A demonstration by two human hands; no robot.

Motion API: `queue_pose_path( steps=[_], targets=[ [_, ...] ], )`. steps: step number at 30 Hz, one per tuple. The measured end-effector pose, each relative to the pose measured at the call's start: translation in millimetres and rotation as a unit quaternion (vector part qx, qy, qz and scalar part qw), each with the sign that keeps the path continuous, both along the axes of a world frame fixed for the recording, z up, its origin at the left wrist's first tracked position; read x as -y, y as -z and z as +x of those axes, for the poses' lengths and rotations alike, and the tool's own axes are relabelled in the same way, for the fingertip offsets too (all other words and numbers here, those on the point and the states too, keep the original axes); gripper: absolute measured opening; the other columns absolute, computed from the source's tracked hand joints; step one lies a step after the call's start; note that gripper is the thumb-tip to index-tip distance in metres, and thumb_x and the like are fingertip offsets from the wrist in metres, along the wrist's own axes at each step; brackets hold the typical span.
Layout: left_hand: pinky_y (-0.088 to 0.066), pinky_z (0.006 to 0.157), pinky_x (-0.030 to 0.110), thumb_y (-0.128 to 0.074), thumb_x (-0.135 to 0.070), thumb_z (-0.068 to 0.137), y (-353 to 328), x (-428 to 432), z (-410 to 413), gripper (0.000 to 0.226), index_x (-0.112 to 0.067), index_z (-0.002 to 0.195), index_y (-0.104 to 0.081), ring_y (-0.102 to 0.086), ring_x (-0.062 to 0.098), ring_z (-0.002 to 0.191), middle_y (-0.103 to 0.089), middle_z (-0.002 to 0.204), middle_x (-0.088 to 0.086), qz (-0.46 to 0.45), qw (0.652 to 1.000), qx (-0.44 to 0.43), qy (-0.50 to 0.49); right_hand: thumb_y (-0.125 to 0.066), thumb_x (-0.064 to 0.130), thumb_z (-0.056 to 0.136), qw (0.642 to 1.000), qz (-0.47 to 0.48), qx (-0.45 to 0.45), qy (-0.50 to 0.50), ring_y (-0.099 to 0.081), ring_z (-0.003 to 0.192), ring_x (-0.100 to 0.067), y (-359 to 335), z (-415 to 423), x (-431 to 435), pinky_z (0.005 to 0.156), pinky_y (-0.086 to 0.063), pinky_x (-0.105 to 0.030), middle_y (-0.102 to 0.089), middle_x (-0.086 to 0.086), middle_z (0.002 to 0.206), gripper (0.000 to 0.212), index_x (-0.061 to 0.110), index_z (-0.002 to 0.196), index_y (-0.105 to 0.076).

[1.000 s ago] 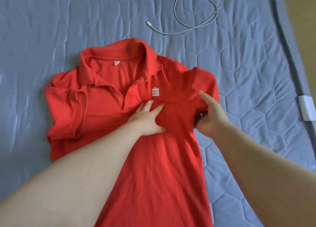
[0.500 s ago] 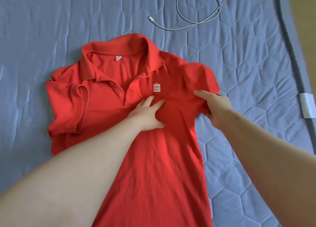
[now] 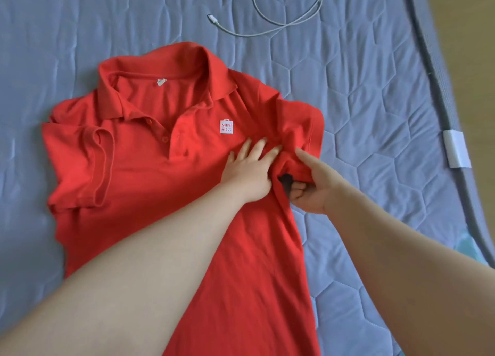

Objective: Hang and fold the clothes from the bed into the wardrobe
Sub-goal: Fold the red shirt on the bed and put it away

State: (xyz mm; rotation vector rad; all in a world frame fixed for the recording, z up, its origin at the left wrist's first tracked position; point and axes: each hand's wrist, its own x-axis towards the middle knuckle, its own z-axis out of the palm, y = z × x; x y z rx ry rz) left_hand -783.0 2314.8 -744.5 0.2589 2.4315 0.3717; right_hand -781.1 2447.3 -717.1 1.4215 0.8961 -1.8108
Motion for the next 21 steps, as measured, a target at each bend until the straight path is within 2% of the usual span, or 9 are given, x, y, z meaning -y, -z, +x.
queue_pose_path(
  steps=[4,6,8,10,12,14,16,18,21],
  targets=[
    [-0.020,0.115,0.038,-0.052,-0.011,0.084,-3,7,-11,0.074,-0.029,0.148,-0.018,-0.017,0.017,0.143,-0.016,0.155,-0.003,0.154,0.981,0.019,-0.118,-0.066,0.017,0.084,0.994,0.038,-0.031,0.094,-0.057,0.052,-0.011,-4,-6,0,0.035,-0.041,-0.014,-0.062,0.000,0.059,0.015,0.014,0.073,-0.056],
    [-0.029,0.108,0.026,-0.054,-0.007,0.085,-16,16,-12,0.069,-0.026,0.146,-0.027,-0.037,0.012,0.131,-0.031,0.149,-0.002,0.255,0.931,0.018,-0.259,-0.058,0.005,0.089,0.980,0.072,-0.109,0.148,-0.059,0.041,-0.011,-9,-13,0,0.040,-0.049,-0.019,-0.061,-0.001,0.049,0.017,0.012,0.074,-0.052],
    [-0.035,0.100,0.024,-0.053,-0.006,0.089,-31,25,-14,0.062,-0.025,0.144,-0.031,-0.042,0.012,0.125,-0.038,0.144,0.000,0.330,0.864,0.037,-0.378,-0.053,-0.006,0.087,0.957,0.157,-0.182,0.164,-0.051,0.040,-0.012,-14,-20,0,0.045,-0.048,-0.023,-0.052,-0.003,0.050,0.029,0.014,0.069,-0.042],
    [-0.036,0.096,0.025,-0.053,-0.008,0.091,-43,32,-16,0.055,-0.023,0.141,-0.036,-0.045,0.012,0.123,-0.043,0.139,0.000,0.365,0.816,0.050,-0.446,-0.047,-0.011,0.081,0.903,0.354,-0.239,0.056,-0.034,0.049,-0.011,-25,-22,6,0.050,-0.034,-0.027,-0.036,0.001,0.056,0.040,0.019,0.062,-0.029],
    [-0.040,0.091,0.028,-0.051,-0.015,0.093,-52,38,-19,0.042,-0.027,0.133,-0.044,-0.051,0.010,0.112,-0.051,0.128,-0.006,0.390,0.771,0.074,-0.499,-0.039,-0.008,0.079,0.784,0.530,-0.295,-0.129,-0.032,0.060,-0.015,-35,-18,22,0.056,-0.024,-0.027,-0.035,0.005,0.062,0.034,0.021,0.063,-0.027],
    [-0.044,0.083,0.031,-0.048,-0.029,0.095,-57,44,-19,0.020,-0.033,0.114,-0.053,-0.057,0.010,0.099,-0.058,0.116,-0.008,0.419,0.710,0.126,-0.551,-0.044,-0.004,0.078,0.670,0.546,-0.412,-0.288,-0.040,0.078,-0.019,-41,-8,44,0.062,-0.023,-0.024,-0.045,0.011,0.068,0.023,0.019,0.074,-0.045],
    [-0.047,0.077,0.031,-0.044,-0.044,0.094,-56,53,-20,0.020,-0.032,0.106,-0.055,-0.059,0.012,0.089,-0.062,0.104,-0.005,0.451,0.647,0.187,-0.585,-0.058,0.003,0.075,0.599,0.441,-0.509,-0.433,-0.050,0.095,-0.024,-33,-1,64,0.075,-0.033,-0.025,-0.062,0.009,0.086,0.025,0.014,0.097,-0.061],
    [-0.048,0.070,0.029,-0.047,-0.053,0.090,-50,60,-19,0.035,-0.030,0.116,-0.052,-0.060,0.016,0.090,-0.061,0.112,-0.002,0.440,0.639,0.205,-0.597,-0.063,0.013,0.075,0.572,0.345,-0.511,-0.541,-0.052,0.104,-0.025,-23,6,75,0.090,-0.040,-0.034,-0.064,0.005,0.106,0.035,0.018,0.110,-0.061],
    [-0.049,0.071,0.029,-0.062,-0.044,0.085,-37,63,-16,0.060,-0.025,0.137,-0.038,-0.058,0.015,0.093,-0.058,0.114,-0.004,0.362,0.680,0.165,-0.616,-0.058,0.016,0.082,0.622,0.385,-0.449,-0.513,-0.045,0.116,-0.023,-17,18,80,0.099,-0.037,-0.035,-0.058,0.003,0.122,0.039,0.017,0.121,-0.056]
  ],
)
